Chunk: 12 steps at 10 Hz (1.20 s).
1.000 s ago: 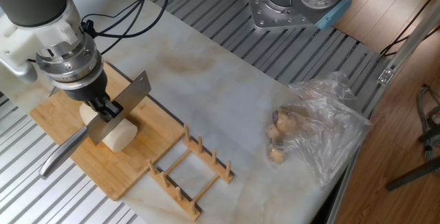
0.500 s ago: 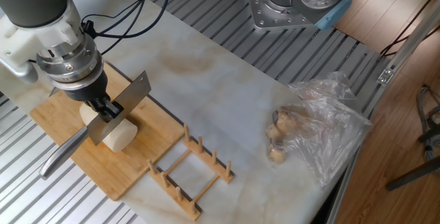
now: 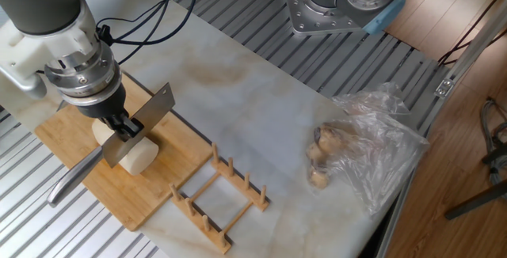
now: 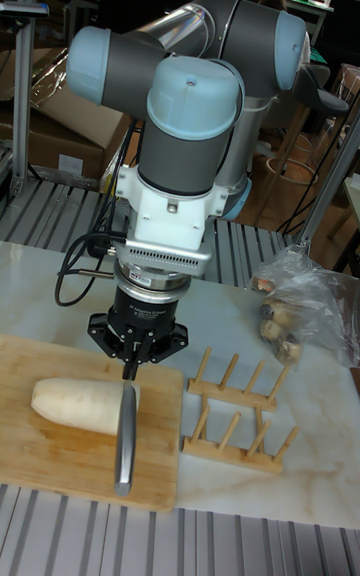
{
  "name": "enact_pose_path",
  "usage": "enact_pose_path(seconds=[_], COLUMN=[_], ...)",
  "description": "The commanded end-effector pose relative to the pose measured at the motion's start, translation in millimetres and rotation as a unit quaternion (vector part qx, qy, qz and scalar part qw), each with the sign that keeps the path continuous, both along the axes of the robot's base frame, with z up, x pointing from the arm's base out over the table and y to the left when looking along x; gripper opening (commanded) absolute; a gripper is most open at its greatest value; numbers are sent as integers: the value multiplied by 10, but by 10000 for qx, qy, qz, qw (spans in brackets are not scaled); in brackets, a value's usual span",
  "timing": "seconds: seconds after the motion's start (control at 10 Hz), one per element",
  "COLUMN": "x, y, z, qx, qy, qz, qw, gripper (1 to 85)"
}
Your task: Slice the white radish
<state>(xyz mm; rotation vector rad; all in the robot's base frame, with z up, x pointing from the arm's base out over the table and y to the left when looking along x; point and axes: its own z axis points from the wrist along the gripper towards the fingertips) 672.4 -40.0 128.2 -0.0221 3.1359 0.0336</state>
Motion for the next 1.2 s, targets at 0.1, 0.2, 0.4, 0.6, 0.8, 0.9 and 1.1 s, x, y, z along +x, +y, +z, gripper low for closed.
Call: enact_pose_path(seconds=[0.1,0.2,0.4,0.6,0.8,0.9,1.1], x=[16,18,18,21,27,38,47], y=[19,19,15,18,18,18,13], z=[-6,-10,-12,-20,-25,-38,-49], qx=[51,51,43,51,51,51,43], qy=[-16,-16,-17,-17,-24,-32,-40], qz=[-36,-36,-29,-29,-29,-21,-21], qw=[10000,10000,10000,10000,10000,10000,10000], gripper=[13,13,13,13,13,13,13])
